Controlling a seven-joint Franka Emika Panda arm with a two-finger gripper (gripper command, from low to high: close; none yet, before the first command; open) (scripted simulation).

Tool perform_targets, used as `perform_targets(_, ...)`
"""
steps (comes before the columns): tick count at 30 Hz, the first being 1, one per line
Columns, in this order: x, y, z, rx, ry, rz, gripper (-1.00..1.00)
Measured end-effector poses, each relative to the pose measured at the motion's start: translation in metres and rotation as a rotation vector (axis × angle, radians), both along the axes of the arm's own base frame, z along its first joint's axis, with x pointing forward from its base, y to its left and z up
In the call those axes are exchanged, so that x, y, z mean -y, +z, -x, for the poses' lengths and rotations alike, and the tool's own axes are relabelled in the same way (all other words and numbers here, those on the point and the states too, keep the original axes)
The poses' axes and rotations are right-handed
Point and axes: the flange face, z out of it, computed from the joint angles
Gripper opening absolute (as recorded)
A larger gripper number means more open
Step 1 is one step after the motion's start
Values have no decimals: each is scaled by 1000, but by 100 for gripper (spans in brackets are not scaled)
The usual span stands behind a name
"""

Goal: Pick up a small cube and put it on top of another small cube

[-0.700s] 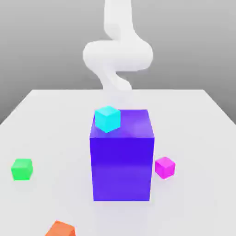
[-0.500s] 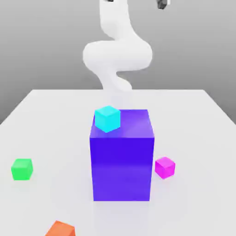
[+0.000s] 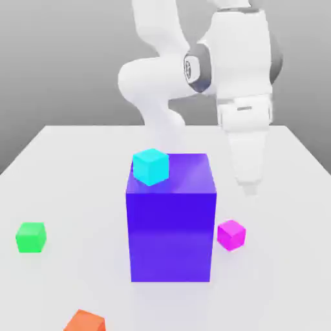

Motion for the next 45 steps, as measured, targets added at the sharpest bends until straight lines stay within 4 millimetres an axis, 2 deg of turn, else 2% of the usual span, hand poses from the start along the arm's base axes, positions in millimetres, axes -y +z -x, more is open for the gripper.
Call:
perform_targets(5, -11, -67, 57, -85, 348, 96, 0)
perform_targets(7, -12, -87, 80, -116, 474, 125, 0)
perform_targets(8, -12, -92, 84, -124, 502, 130, 0)
perform_targets(27, -17, -127, 68, -126, 537, 107, 0)
perform_targets(34, -15, -144, 73, -122, 535, 115, 0)
perform_targets(41, -11, -162, 87, -127, 531, 134, 0)
perform_targets(42, -11, -163, 89, -128, 530, 136, -100)
perform_targets(45, -11, -163, 89, -129, 530, 136, -100)
